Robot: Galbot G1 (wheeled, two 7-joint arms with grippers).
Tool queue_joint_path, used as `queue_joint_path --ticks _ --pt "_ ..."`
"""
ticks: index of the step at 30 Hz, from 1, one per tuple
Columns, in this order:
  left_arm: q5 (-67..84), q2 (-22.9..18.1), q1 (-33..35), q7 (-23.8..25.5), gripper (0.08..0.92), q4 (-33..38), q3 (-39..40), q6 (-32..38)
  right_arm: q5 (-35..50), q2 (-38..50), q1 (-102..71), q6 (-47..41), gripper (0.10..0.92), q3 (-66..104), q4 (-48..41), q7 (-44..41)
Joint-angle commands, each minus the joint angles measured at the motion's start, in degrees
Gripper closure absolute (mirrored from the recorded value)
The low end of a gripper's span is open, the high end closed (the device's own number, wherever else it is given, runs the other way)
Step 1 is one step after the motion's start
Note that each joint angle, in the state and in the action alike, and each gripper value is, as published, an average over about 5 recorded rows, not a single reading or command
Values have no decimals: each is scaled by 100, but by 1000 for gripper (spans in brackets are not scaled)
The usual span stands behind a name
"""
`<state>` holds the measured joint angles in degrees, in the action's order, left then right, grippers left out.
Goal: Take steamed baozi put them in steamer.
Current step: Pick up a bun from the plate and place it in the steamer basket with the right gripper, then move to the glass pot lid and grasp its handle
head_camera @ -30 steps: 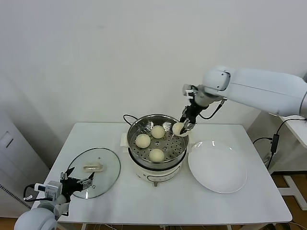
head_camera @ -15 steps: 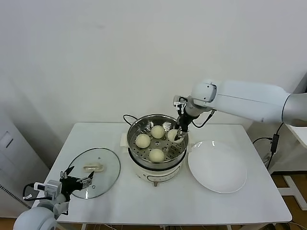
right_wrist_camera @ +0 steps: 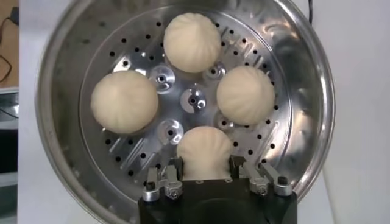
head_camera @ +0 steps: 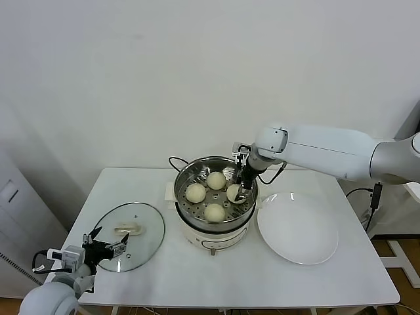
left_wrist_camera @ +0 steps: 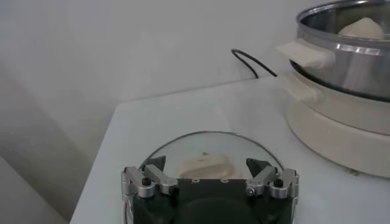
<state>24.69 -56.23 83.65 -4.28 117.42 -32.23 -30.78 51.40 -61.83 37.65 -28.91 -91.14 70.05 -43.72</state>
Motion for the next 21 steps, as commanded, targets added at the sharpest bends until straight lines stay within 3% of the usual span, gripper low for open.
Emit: queue_joint_path --ticks 1,7,15,21 --pt "0 -8 4 0 177 -4 4 -6 61 100 -127 -17 360 256 -14 25" --pt "-1 -30 56 1 177 23 -40 5 316 644 -21 102 218 967 44 -158" --pt "-4 -29 62 -13 177 81 -141 4 654 1738 -963 745 203 3221 68 697" --pt "4 6 3 -9 177 72 -164 6 463 2497 -2807 1525 203 5480 369 1611"
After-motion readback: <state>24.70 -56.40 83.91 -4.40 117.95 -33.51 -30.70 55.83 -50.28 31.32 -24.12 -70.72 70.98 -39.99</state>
